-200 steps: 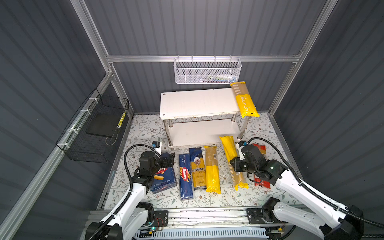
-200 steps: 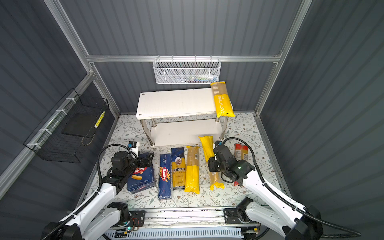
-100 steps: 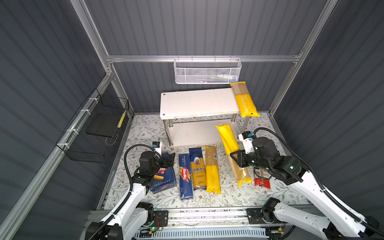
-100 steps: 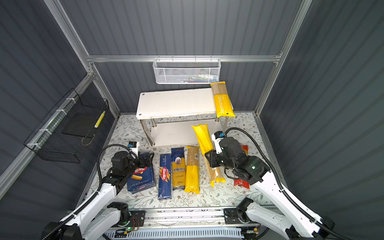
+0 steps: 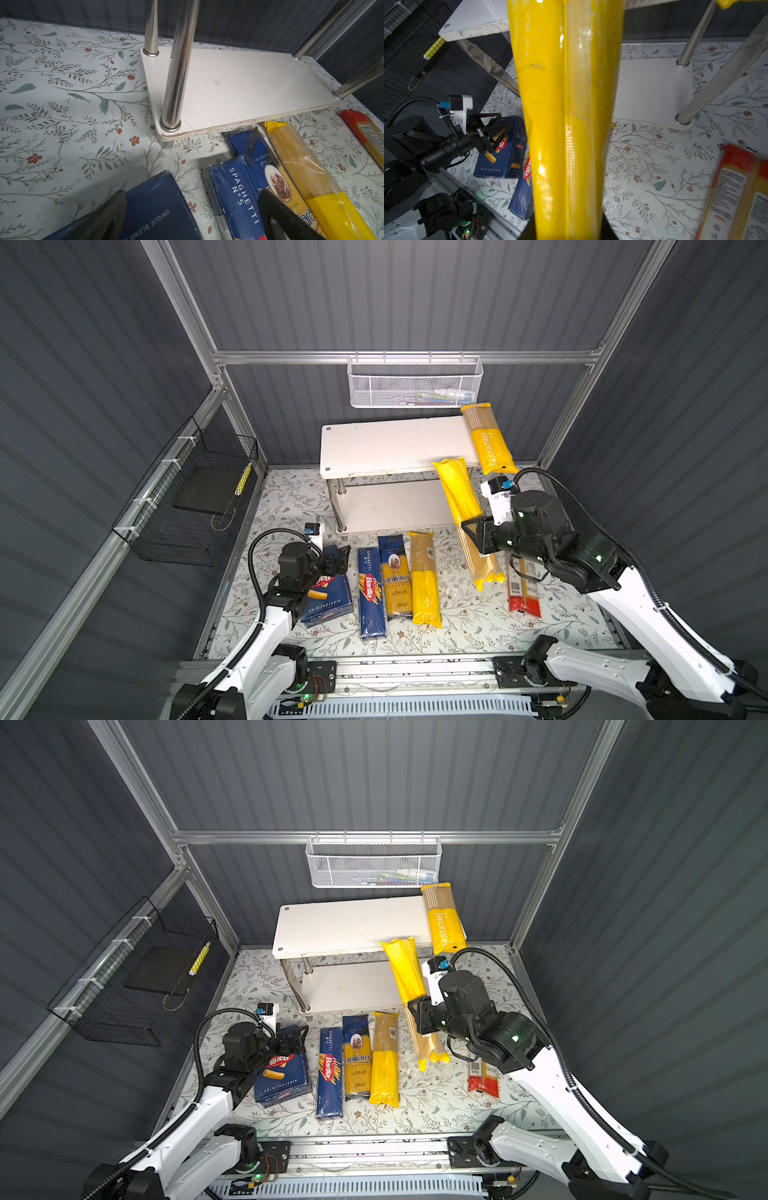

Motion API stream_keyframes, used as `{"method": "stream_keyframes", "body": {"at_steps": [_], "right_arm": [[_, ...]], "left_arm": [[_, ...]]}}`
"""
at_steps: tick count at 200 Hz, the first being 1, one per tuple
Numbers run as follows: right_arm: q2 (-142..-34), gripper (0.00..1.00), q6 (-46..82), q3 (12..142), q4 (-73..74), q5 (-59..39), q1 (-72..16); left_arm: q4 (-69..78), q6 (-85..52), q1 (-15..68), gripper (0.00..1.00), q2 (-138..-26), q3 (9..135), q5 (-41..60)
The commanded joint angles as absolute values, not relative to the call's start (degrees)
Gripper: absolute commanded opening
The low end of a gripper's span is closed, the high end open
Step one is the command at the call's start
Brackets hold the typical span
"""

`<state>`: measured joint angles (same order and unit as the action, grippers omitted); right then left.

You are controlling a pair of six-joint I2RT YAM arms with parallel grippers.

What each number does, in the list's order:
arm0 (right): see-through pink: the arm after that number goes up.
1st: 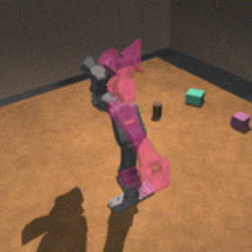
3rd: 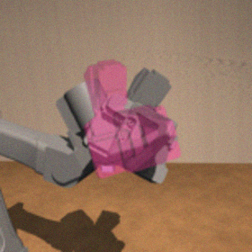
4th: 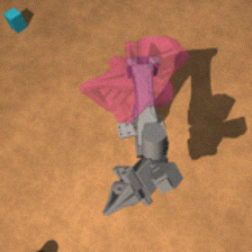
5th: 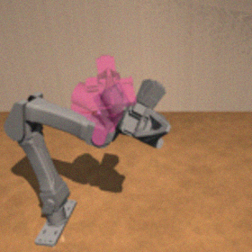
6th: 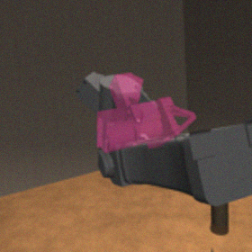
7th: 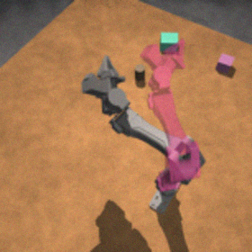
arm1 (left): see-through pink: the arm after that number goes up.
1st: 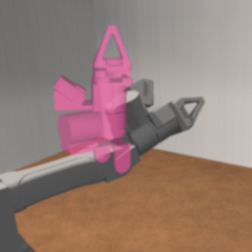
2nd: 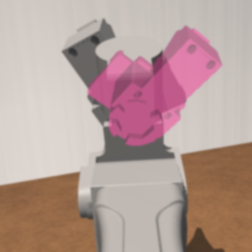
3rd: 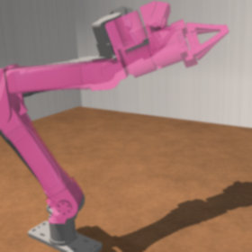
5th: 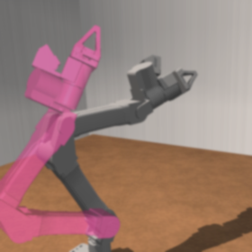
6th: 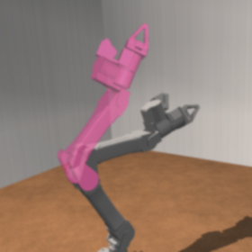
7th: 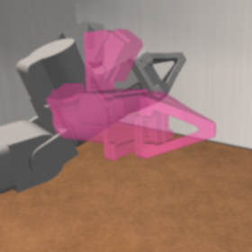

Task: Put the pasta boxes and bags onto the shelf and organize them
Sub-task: 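Carry the yellow bag toward the top shelf with the right gripper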

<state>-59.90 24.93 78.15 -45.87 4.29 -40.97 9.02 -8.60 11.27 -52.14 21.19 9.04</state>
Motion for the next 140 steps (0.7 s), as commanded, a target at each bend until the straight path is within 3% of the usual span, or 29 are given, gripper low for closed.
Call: {"method": "stream_keyframes", "body": {"at_steps": [1,62,140], "right_arm": [[-60.8,0.0,23.2,82.9,-39.3,7.6,-41.1],[-70.7,0.0,20.1,95.2,-40.4,12.9,-39.9],[-79.3,0.0,20.8,104.8,-37.5,7.9,-33.3]], "left_arm": [[8.8,-8.5,11.2,1.0,-52.2,21.0,8.9],[8.8,-8.5,11.2,1.0,-52.3,21.1,8.9],[8.8,-8.5,11.2,1.0,-52.9,21.4,9.0]]}}
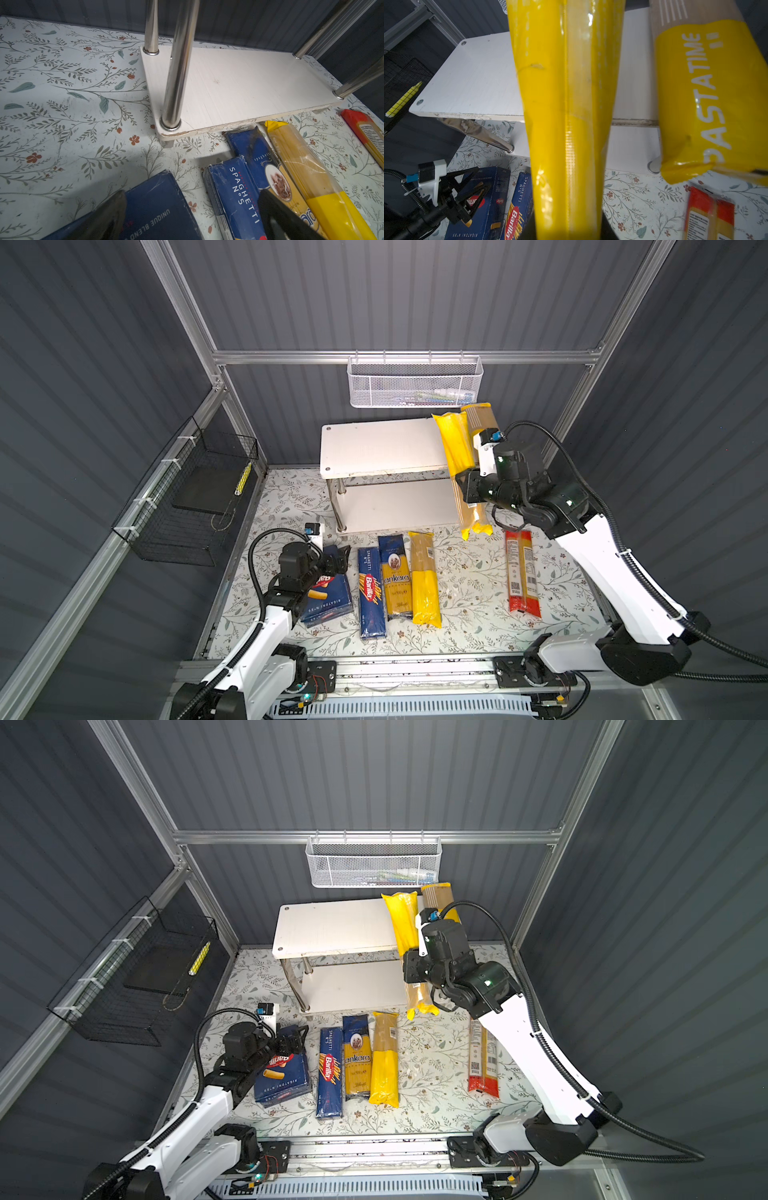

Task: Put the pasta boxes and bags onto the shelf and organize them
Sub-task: 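Carry the yellow bag toward the top shelf with the right gripper, then lower the yellow bag onto the top shelf beside the PASTATIME bag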

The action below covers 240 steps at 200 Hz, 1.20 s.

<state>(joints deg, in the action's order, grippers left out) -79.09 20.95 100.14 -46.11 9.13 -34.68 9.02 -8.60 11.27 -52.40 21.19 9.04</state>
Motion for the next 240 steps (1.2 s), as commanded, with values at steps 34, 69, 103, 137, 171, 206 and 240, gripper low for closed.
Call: {"method": "stream_keyframes", "body": {"at_steps": [34,69,103,137,171,206,240], "right_arm": [[-84.0,0.0,20.3,111.4,-38.7,6.9,-31.6],[-88.4,0.0,19.3,117.5,-39.8,7.5,-30.6],[-93.1,0.0,18.9,124.0,-42.1,7.0,-28.7],[-98.0,0.0,18.5,130.8,-43.8,6.7,-27.2],[-102.2,0.0,19.2,135.4,-44.4,4.8,-26.1],[-104.3,0.0,19.5,136.2,-44.9,5.5,-25.8],[-105.1,0.0,20.3,135.4,-44.7,5.8,-25.2]], "left_arm": [[8.9,-8.3,11.2,1.0,-53.0,21.4,9.3],[8.9,-8.4,11.2,1.0,-52.0,20.9,8.8],[8.9,-8.5,11.2,1.0,-52.5,21.1,8.9],[8.9,-8.4,11.2,1.0,-52.8,21.3,9.1],[8.9,-8.5,11.2,0.99,-52.4,21.1,8.9],[8.9,-8.5,11.2,1.0,-52.1,21.0,8.8],[8.9,-8.4,11.2,1.0,-52.6,21.2,8.9]]}}
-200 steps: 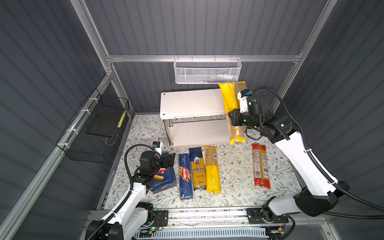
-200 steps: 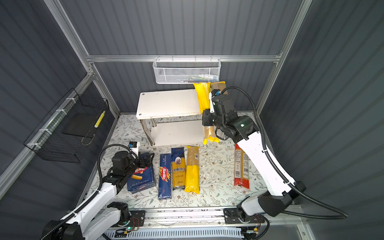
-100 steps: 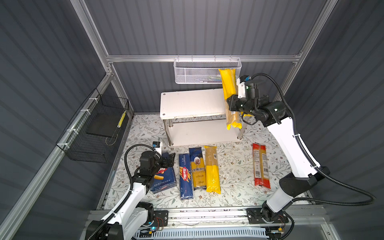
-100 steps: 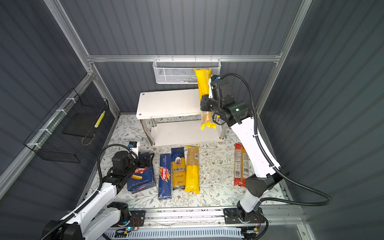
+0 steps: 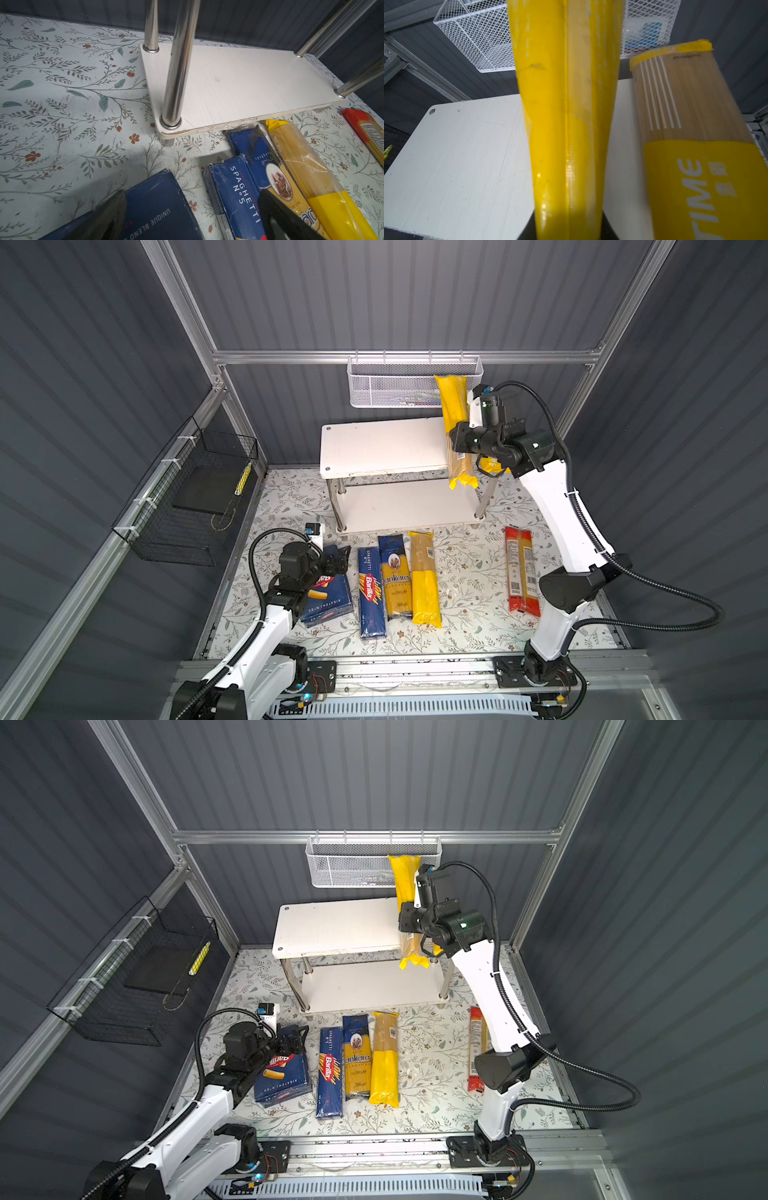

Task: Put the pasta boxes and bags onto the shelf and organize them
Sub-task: 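Lower the yellow bag onto the top shelf beside the PASTATIME bag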

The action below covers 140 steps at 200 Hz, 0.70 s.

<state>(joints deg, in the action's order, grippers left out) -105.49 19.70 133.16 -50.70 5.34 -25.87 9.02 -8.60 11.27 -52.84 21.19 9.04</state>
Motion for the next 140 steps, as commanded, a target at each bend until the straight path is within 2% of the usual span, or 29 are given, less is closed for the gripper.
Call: {"method": "stream_keyframes", "body": {"at_steps": [1,44,67,87,140], "right_arm": [[-105.0,0.0,20.3,135.3,-44.7,5.7,-25.1],[-105.4,0.0,21.2,134.3,-44.3,5.8,-24.4],[-105.5,0.1,21.5,134.0,-43.9,5.6,-24.2],[-105.7,0.14,21.7,133.7,-43.8,5.7,-24.1],[-104.7,0.14,23.1,129.5,-39.9,5.2,-23.7]], "left_arm": [[8.9,-8.4,11.2,1.0,-52.6,21.2,9.0],[8.9,-8.5,11.2,1.0,-52.0,20.9,8.8],[8.9,-8.5,11.2,0.99,-51.9,20.9,8.7],[8.9,-8.5,11.2,0.99,-52.0,20.9,8.7],[8.9,-8.5,11.2,1.0,-51.9,20.9,8.7]]}}
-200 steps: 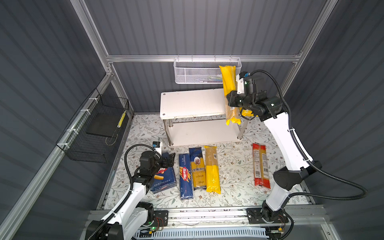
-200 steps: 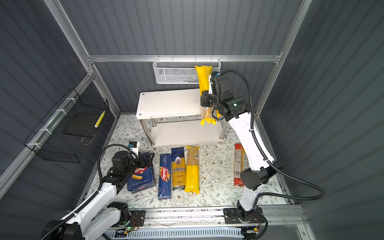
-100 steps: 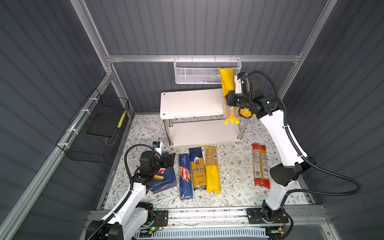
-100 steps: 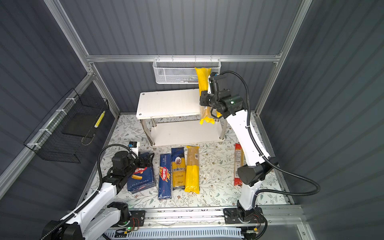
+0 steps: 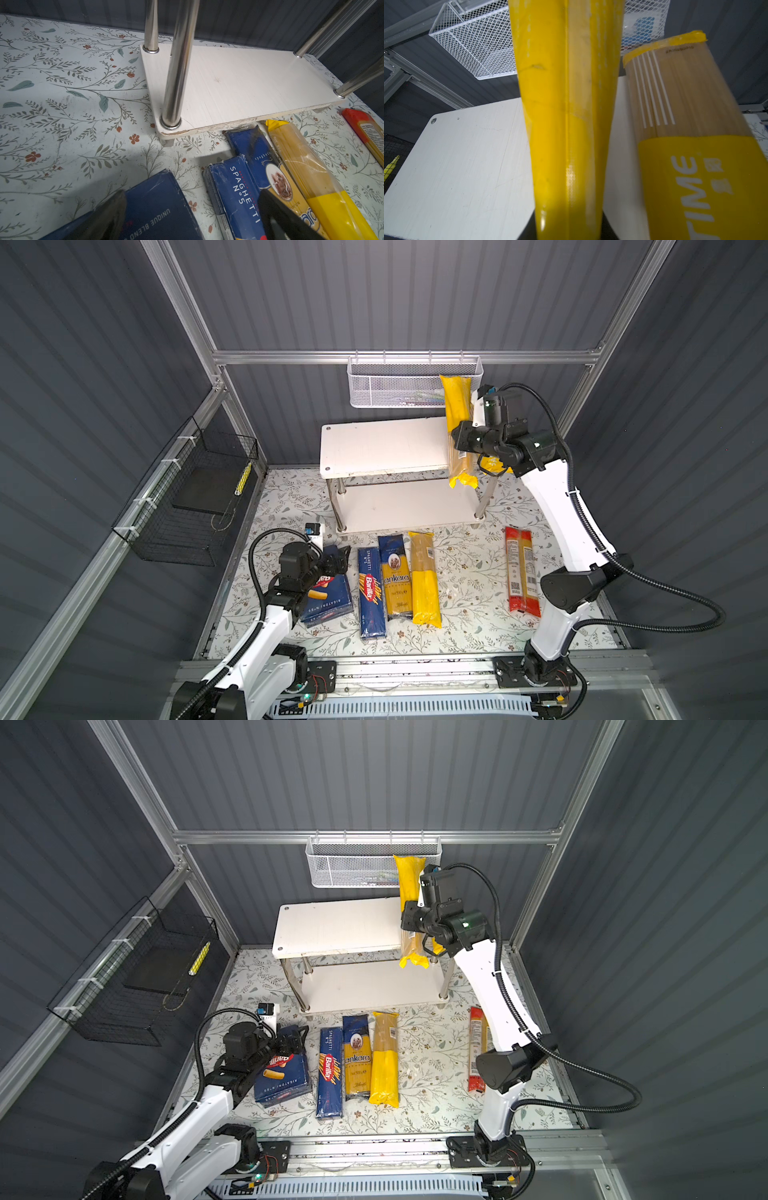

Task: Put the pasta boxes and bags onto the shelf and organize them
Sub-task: 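Lower the yellow bag onto the top shelf beside the PASTATIME bag, then open the right gripper and draw it back from the shelf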

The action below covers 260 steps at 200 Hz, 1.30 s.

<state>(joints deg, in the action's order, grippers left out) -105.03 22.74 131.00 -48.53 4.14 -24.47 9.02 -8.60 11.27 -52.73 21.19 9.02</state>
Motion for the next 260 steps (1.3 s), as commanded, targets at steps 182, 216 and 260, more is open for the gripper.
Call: {"method": "stream_keyframes", "body": {"at_steps": [182,216,260], "right_arm": [[-103.2,0.42,23.3,132.3,-41.6,3.1,-23.6],[-96.4,0.42,20.1,129.5,-47.2,0.1,-24.1],[-80.4,0.43,18.6,114.9,-50.6,-2.1,-25.7]], "left_arm": [[8.8,-8.6,11.2,0.99,-51.2,20.7,8.4],[8.8,-8.6,11.2,0.99,-51.0,20.5,8.2],[8.7,-8.6,11.2,1.0,-51.2,20.7,8.2]]}}
